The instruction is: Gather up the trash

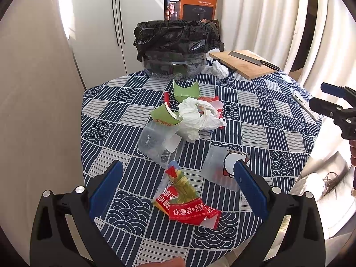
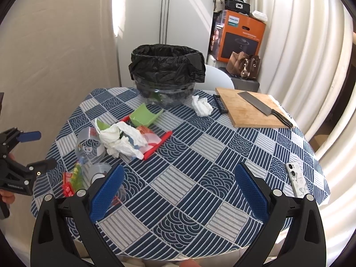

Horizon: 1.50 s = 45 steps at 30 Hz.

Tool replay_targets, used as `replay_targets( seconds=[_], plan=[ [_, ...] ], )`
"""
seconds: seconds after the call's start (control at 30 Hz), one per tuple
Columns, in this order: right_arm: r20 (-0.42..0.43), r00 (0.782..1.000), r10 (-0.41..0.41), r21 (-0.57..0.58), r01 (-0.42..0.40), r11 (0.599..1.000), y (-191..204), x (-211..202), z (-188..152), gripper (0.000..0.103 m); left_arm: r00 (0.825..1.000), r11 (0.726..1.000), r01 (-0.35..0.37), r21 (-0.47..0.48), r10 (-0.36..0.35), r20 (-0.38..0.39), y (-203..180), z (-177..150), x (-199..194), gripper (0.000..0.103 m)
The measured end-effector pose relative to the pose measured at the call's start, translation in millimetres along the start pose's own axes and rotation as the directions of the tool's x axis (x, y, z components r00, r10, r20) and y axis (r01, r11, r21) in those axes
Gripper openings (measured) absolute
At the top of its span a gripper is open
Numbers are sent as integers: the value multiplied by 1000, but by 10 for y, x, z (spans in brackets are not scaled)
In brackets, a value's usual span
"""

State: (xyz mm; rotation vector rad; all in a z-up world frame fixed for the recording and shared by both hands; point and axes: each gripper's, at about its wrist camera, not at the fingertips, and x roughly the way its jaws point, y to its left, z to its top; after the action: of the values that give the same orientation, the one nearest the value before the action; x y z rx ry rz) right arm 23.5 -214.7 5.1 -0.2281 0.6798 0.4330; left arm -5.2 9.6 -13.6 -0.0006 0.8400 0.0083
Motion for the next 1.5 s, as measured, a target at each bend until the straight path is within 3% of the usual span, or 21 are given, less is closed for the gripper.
replay_targets(
  seconds=[1.5],
  plan=[
    [-4, 1000, -29, -44, 29, 999, 99, 39, -45, 95, 999, 999, -15, 49, 17, -41, -70, -65, 75, 97]
  ],
)
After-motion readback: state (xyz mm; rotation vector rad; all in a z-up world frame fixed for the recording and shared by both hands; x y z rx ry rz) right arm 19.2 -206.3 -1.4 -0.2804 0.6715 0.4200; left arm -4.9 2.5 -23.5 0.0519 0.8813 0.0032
